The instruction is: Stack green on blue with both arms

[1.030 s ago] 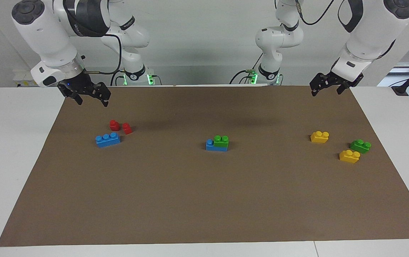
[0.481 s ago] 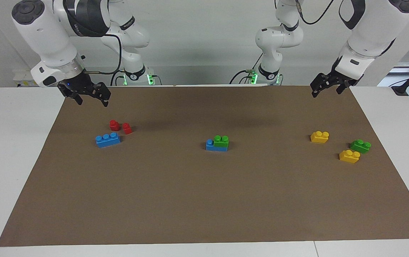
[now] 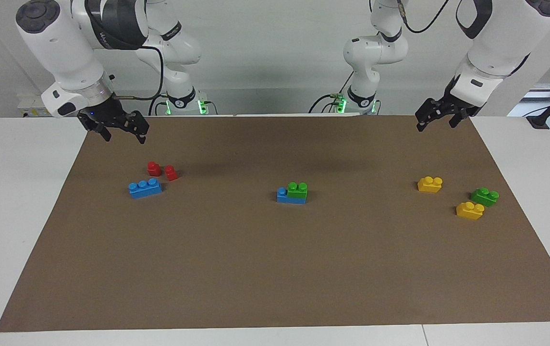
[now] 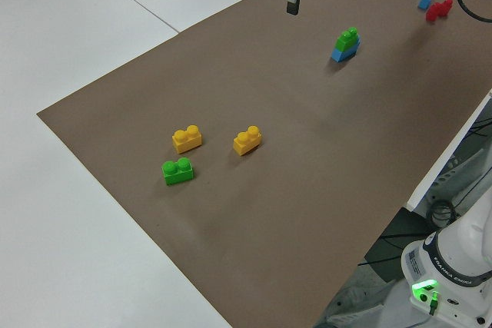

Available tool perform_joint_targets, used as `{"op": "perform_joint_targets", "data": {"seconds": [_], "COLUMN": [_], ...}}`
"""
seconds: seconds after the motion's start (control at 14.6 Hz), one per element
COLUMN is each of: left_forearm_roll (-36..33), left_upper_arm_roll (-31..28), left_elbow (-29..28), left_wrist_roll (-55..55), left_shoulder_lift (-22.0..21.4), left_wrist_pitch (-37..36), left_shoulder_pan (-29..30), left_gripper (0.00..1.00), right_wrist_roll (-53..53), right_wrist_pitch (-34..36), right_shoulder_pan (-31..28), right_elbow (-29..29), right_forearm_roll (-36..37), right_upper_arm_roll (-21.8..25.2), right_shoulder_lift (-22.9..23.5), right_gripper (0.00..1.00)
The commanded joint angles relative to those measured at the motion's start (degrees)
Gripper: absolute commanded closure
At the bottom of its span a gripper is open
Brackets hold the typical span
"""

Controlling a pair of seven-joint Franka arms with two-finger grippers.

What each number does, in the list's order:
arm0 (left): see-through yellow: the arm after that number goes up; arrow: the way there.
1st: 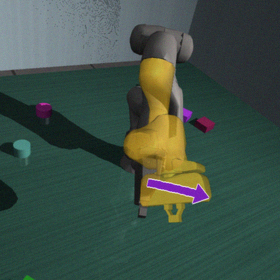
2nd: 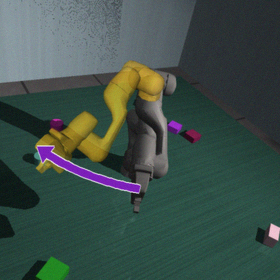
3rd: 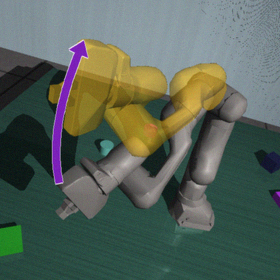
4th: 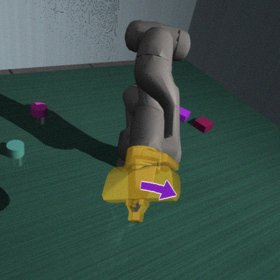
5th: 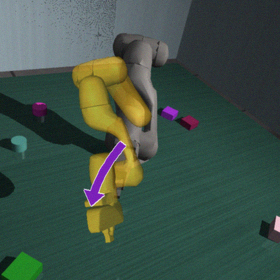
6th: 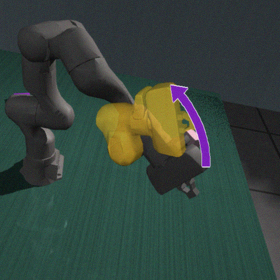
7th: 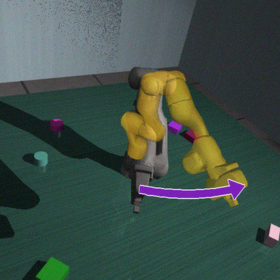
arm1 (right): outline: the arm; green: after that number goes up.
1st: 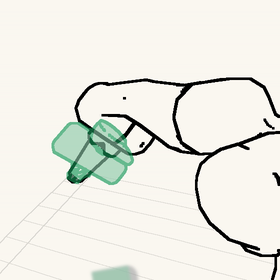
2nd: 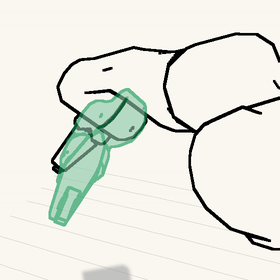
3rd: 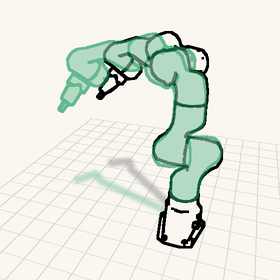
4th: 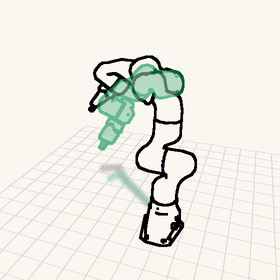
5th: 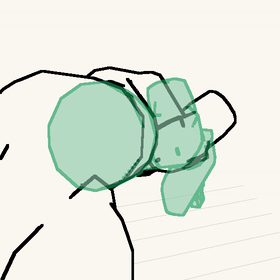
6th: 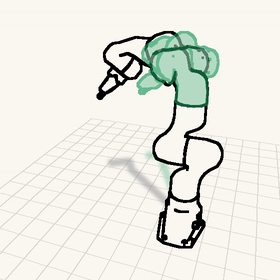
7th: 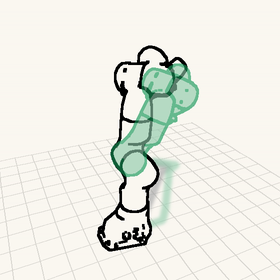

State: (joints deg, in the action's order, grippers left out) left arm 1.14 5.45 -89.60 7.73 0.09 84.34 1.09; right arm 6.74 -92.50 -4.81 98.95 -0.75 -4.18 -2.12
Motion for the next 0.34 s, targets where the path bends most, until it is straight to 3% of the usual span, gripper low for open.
{"op": "perform_joint_targets", "data": {"seconds": [0.0, 0.27], "left_forearm_roll": [1.58, 1.67], "left_upper_arm_roll": [-0.26, -0.26], "left_elbow": [0.13, 0.04], "left_wrist_roll": [0.8, 0.62], "left_shoulder_lift": [-0.27, -0.27], "left_wrist_pitch": [0.74, 0.83], "left_shoulder_pan": [0.23, 0.32], "left_gripper": [0.0, 0.0], "right_wrist_roll": [-0.85, -0.85], "right_wrist_pitch": [0.74, 0.48], "right_shoulder_pan": [-0.82, -0.82], "right_elbow": [-0.78, -0.6], "right_forearm_roll": [0.66, 0.66], "right_upper_arm_roll": [-0.57, -0.57], "right_shoulder_lift": [0.54, 0.54], "right_gripper": [0.0, 0.0]}}
